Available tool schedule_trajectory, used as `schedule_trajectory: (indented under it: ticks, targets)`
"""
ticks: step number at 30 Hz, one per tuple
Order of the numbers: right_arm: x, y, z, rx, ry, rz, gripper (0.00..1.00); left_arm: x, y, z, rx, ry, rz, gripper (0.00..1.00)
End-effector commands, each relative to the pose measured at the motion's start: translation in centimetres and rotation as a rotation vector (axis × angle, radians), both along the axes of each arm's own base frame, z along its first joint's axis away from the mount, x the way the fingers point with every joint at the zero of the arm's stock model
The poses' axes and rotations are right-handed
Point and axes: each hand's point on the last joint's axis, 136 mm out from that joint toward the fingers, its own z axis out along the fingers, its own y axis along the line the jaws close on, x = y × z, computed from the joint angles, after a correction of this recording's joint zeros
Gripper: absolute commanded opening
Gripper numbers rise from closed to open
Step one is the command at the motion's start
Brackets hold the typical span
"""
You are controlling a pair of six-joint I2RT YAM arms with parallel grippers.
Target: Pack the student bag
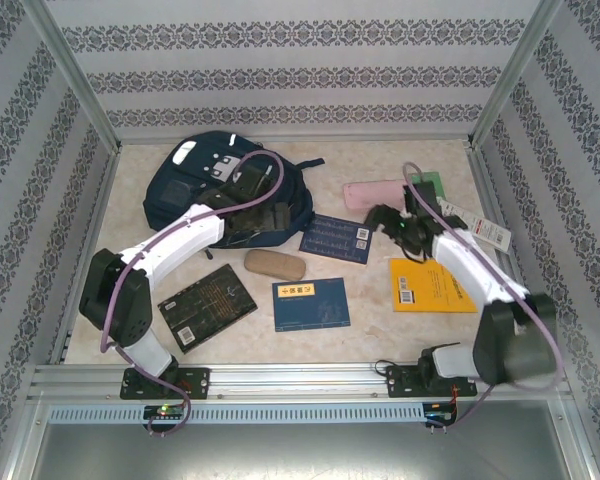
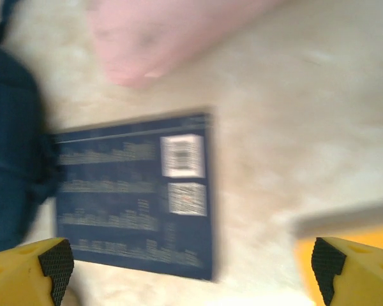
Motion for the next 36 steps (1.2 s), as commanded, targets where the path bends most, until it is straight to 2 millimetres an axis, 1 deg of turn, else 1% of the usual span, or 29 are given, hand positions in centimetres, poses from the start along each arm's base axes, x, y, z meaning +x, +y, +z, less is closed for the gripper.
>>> schedule_trajectory:
  ticks: [1, 3, 6, 9, 11, 13, 14, 16, 19, 22, 25, 26, 28, 30, 33, 36]
  targets:
    - [-3.4, -4.9, -1.9, -0.067, 0.033, -0.185, 0.98, 1.1, -4.3, 1.9, -0.078, -0.086, -0.102, 1.0]
    - [-4.5, -6.4, -3.0, -0.054, 0.042, -0.248, 0.98, 1.5, -5.0, 1.7, -0.091, -0.092, -0.11, 1.0]
    - [-5.1, -8.0, -4.5, -0.061, 0.063, -0.301, 0.98, 1.8, -5.8, 1.4, -0.109, -0.078, -0.118, 1.0]
    - [-4.6, -8.9, -5.2, -0.087, 0.072, -0.303, 0.98, 1.9, -6.1, 1.3, -0.109, -0.074, -0.123, 1.0]
    - [-4.0, -9.9, -5.7, -0.107, 0.083, -0.325, 0.98, 1.7, -6.1, 1.0, -0.106, -0.066, -0.126, 1.0]
    - [-3.7, -10.5, -6.4, -0.078, 0.113, -0.367, 0.98, 1.5, -6.0, 0.7, -0.101, -0.055, -0.127, 1.0]
    - [-3.4, -10.5, -6.8, -0.053, 0.123, -0.373, 0.98, 1.3, -6.0, 0.6, -0.098, -0.048, -0.127, 1.0]
    - [-2.8, -9.9, -7.3, -0.014, 0.131, -0.359, 0.98, 1.0, -5.8, 0.4, -0.089, -0.041, -0.126, 1.0]
    - [-1.8, -8.0, -7.9, 0.049, 0.136, -0.301, 0.98, 0.8, -5.4, 0.3, -0.083, -0.04, -0.124, 0.99]
    - [-1.0, -5.6, -8.2, 0.064, 0.149, -0.212, 0.98, 0.6, -5.4, 0.3, -0.08, -0.039, -0.132, 0.99]
    - [-0.5, -3.0, -8.4, 0.084, 0.156, -0.124, 0.98, 0.7, -5.9, 0.2, -0.089, -0.036, -0.154, 0.99]
    - [-0.3, -2.0, -8.4, 0.08, 0.158, -0.088, 0.98, 0.7, -6.2, 0.1, -0.099, -0.035, -0.166, 0.98]
    - [-0.1, -0.6, -8.2, 0.064, 0.156, -0.035, 0.98, 0.6, -7.4, -0.1, -0.135, -0.027, -0.211, 0.95]
    - [0.2, 0.3, -8.0, 0.046, 0.153, 0.005, 0.98, 0.4, -8.7, -0.4, -0.169, -0.011, -0.258, 0.93]
    - [0.3, 0.5, -7.2, 0.03, 0.146, 0.025, 0.98, 0.1, -10.8, -1.0, -0.194, 0.01, -0.323, 0.87]
    - [0.1, 0.4, -5.6, 0.022, 0.112, 0.032, 0.98, -0.2, -13.1, -1.3, -0.215, 0.011, -0.383, 0.82]
